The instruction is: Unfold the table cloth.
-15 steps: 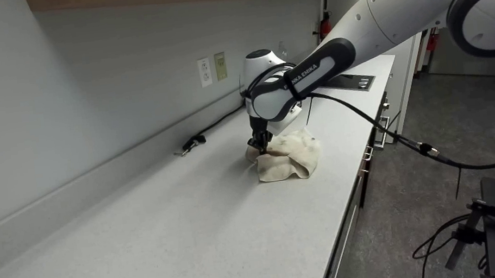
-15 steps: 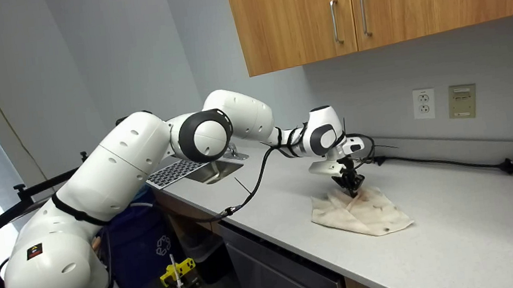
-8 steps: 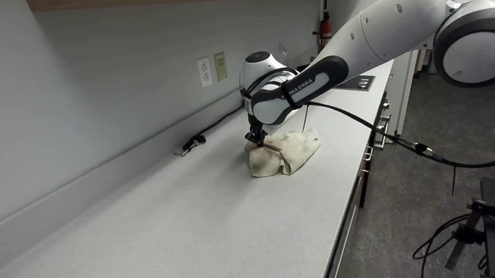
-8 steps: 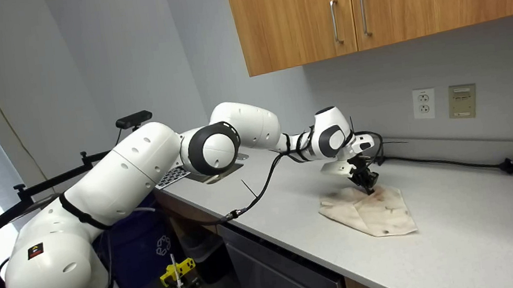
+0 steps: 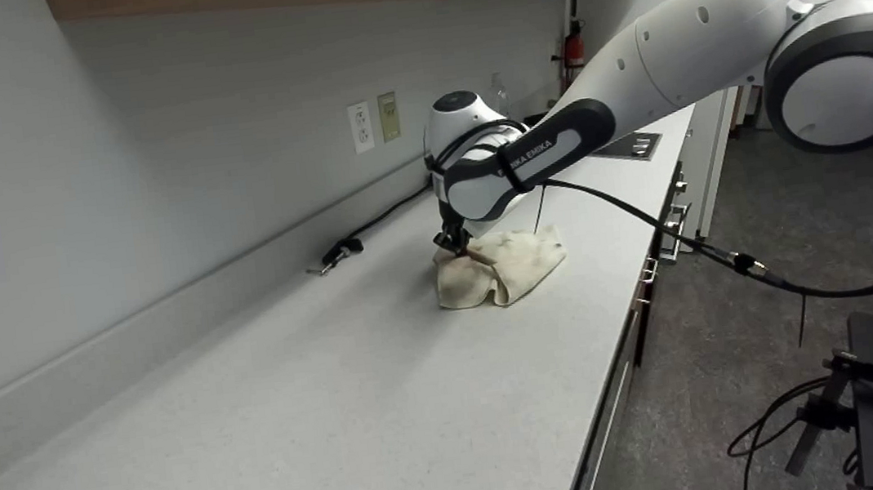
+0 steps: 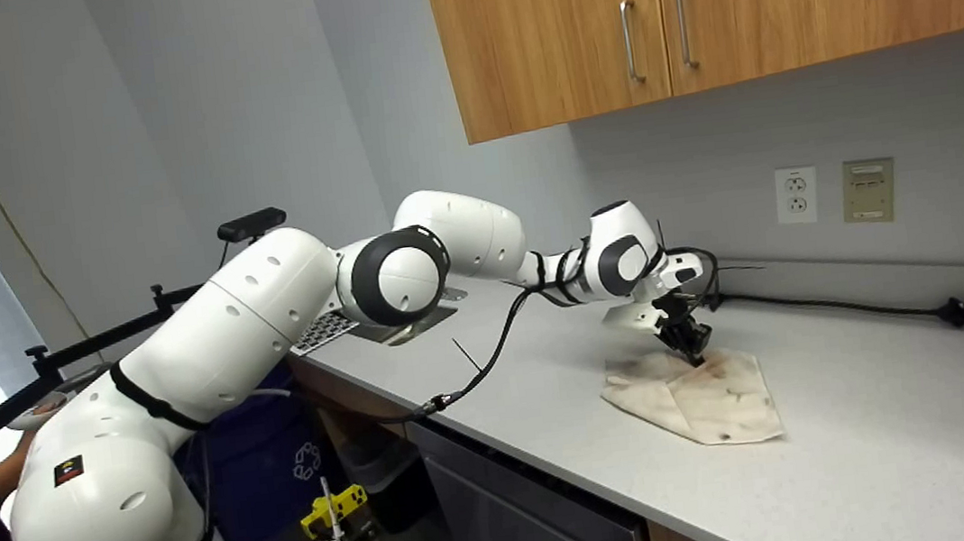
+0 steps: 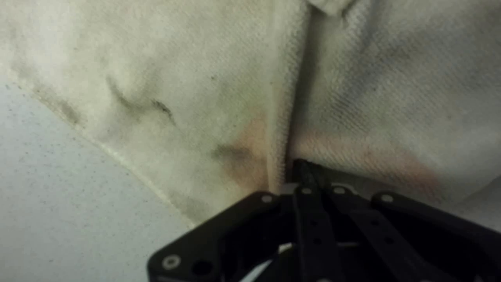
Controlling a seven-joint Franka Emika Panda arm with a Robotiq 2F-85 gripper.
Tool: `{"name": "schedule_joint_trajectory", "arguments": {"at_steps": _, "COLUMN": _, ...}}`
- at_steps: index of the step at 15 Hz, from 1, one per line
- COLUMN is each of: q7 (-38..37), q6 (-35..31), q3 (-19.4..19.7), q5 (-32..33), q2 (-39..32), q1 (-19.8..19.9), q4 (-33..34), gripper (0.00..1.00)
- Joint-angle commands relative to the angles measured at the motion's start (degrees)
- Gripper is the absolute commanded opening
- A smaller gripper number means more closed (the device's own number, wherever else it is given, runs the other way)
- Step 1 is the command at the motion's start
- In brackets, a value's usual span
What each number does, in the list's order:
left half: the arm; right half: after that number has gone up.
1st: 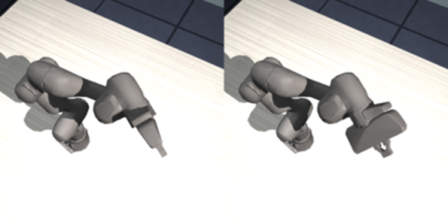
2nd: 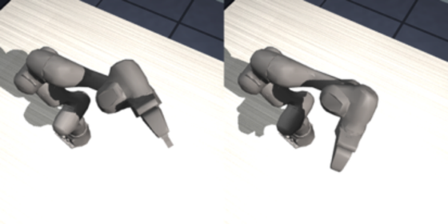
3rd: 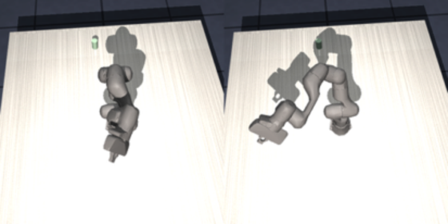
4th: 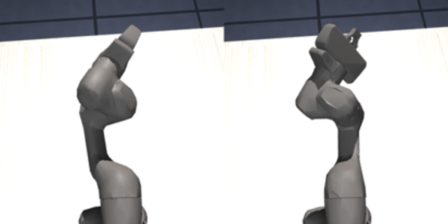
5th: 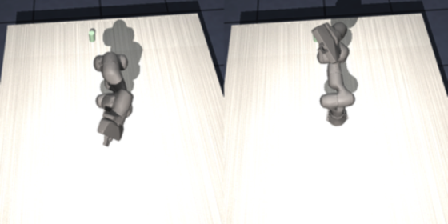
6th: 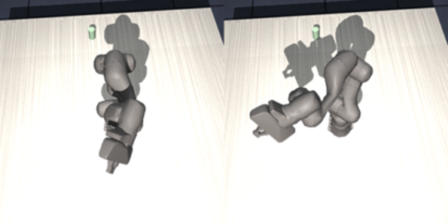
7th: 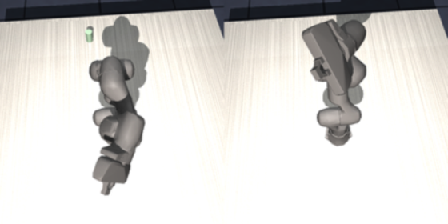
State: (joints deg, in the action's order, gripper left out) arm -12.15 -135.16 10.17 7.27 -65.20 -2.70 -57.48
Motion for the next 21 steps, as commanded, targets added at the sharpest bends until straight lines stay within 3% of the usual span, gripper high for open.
{"name": "schedule_joint_trajectory", "arguments": {"at_steps": 1, "q7": -0.42, "q6": -1.03, "q3": 0.09, "q5": 1.25, "q2": 7.54, "q1": -1.86, "q4": -10.91, "gripper": 0.0}}
{"name": "schedule_joint_trajectory", "arguments": {"at_steps": 9, "q7": -1.28, "q6": -13.22, "q3": 1.79, "q5": 4.62, "q2": 20.13, "q1": -5.13, "q4": -30.7, "gripper": 0.0}}
{"name": "schedule_joint_trajectory", "arguments": {"at_steps": 15, "q7": -1.71, "q6": -13.7, "q3": 1.54, "q5": 3.89, "q2": 27.87, "q1": -4.87, "q4": -43.46, "gripper": 0.0}}
{"name": "schedule_joint_trajectory", "arguments": {"at_steps": 16, "q7": -1.87, "q6": -13.14, "q3": 1.41, "q5": 3.68, "q2": 28.41, "q1": -4.71, "q4": -44.4, "gripper": 0.26}}
{"name": "schedule_joint_trajectory", "arguments": {"at_steps": 17, "q7": -1.93, "q6": -12.75, "q3": 1.18, "q5": 3.45, "q2": 29.1, "q1": -4.54, "q4": -45.43, "gripper": 0.27}}
{"name": "schedule_joint_trajectory", "arguments": {"at_steps": 21, "q7": -3.43, "q6": -12.32, "q3": 1.3, "q5": 3.39, "q2": 30.37, "q1": -4.55, "q4": -47.75, "gripper": 0.57}}
